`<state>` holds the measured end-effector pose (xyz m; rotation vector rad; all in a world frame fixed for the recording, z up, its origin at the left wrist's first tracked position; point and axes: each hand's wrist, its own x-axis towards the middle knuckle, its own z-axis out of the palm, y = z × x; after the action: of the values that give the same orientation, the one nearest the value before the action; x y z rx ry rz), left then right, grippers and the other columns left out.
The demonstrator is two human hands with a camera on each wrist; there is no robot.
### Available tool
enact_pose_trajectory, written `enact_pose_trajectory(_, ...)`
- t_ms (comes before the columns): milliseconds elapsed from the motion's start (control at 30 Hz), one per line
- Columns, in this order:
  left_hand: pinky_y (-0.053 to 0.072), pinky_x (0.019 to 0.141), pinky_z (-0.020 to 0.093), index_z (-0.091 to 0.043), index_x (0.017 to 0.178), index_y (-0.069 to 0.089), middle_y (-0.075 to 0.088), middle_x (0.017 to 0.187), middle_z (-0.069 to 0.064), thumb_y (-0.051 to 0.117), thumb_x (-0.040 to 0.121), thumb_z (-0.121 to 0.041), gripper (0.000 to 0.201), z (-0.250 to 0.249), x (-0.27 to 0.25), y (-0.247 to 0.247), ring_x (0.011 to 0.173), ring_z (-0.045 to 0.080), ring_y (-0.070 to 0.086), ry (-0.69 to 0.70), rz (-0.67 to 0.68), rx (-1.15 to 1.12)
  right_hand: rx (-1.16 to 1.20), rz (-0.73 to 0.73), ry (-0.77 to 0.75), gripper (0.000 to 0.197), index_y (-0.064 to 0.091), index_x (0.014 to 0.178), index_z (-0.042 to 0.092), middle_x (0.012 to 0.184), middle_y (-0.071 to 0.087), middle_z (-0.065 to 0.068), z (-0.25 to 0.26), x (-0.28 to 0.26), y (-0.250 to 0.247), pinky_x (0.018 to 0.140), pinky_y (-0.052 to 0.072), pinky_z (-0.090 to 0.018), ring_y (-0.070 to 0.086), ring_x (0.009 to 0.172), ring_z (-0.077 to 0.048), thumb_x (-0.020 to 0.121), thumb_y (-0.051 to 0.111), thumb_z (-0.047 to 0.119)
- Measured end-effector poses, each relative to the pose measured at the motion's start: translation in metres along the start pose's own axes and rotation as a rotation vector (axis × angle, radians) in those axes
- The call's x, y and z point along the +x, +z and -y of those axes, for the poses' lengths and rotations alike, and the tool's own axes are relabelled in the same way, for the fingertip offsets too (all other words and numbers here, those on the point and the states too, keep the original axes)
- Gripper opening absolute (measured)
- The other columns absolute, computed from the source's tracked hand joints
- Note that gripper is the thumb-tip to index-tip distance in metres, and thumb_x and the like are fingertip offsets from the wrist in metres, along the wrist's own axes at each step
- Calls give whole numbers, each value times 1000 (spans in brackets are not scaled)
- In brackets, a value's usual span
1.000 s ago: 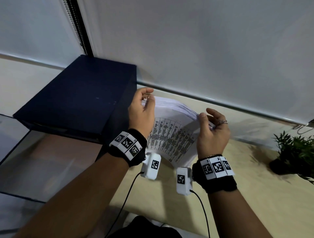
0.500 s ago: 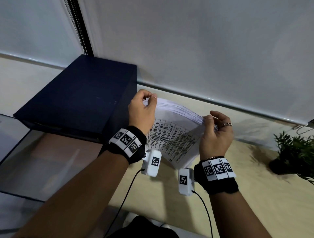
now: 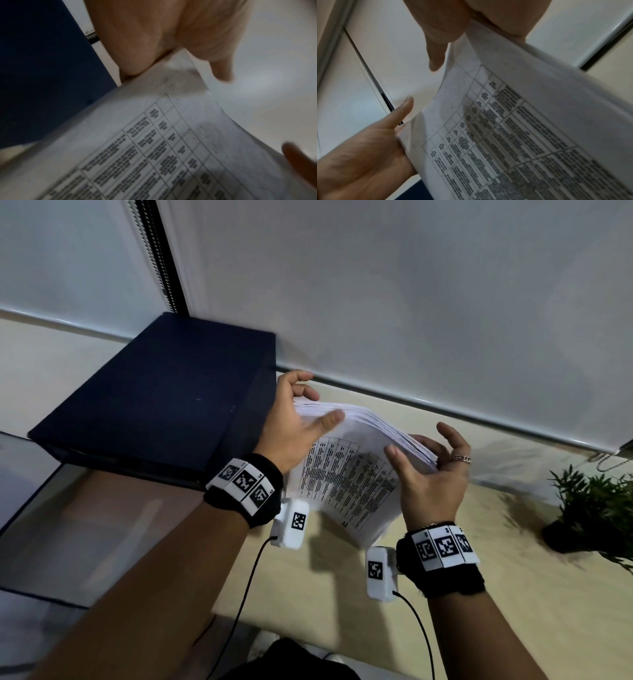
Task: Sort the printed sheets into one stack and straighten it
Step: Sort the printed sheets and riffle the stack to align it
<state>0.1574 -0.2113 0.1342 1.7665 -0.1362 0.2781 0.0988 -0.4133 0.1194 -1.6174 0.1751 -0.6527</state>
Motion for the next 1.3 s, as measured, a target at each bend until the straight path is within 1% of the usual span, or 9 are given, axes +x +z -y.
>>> enact_pose_trajectory(200,50,76,18,-24,104,61,65,93,-11,87,69,-8,46,0,-3,-11,78,-6,62,31,34,63,-54,78,-3,19,70,89,6,73,68,10,-13,12,-9,65,52,-19,62,63,9,74,81,6)
enact_pose_trajectory(400,56,81,22,-14,118,58,67,104,-7,87,50,-48,82,20,-21,-10,92,5,67,-183,96,-85,-25,156,157,33,71,97,-2,73,75,10,-23,8,-16,69,61,-27,72,68,-5,68,85,7)
enact_pose_trajectory(500,56,86,23,-6,115,67,73,102,-7,83,64,-34,60,22,-30,-2,93,-1,70,-188,75,-121,-9,108,167,38,73,103,1,76,73,16,-22,7,-12,67,59,-19,69,68,4,68,86,6)
enact_pose_trajectory(633,57,84,22,-1,112,68,75,103,1,85,64,-25,56,18,-33,-5,98,12,72,-142,24,-158,11,67,128,31,73,95,8,74,75,18,-18,5,-18,69,60,-23,70,70,-3,67,86,4)
enact_pose_trajectory(733,52,78,11,-7,112,59,71,101,-6,87,67,-20,54,26,-35,-5,89,-3,68,-181,37,-96,12,100,196,30,73,94,3,74,76,11,-20,-6,-17,66,57,-24,71,68,-4,68,86,6)
enact_pose_trajectory(867,50,96,20,-23,121,44,61,117,1,77,79,-36,55,22,-40,2,106,-2,63,-100,-70,-77,104,-2,125,33,64,100,2,73,74,9,-10,-3,-11,64,54,-16,69,68,-1,72,81,2)
enact_pose_trajectory(933,40,101,10,-24,122,46,55,128,1,68,86,-40,45,12,-41,9,111,-13,55,-54,-122,-70,104,-40,76,27,64,96,9,75,71,9,-3,-2,-6,64,52,-14,67,66,2,75,81,6)
enact_pose_trajectory(1100,40,82,0,-5,110,60,60,104,-7,60,96,-11,16,-1,-31,21,93,-19,56,-8,-311,-122,79,-115,41,12,66,91,6,66,69,19,0,0,-3,63,49,-11,61,62,8,83,74,8)
enact_pose_trajectory(1300,44,68,5,-13,106,64,69,97,3,60,92,-8,15,-7,-16,24,69,-7,56,-10,-346,-104,8,-168,7,15,62,82,24,79,66,7,6,5,1,72,49,-14,61,72,3,86,71,11)
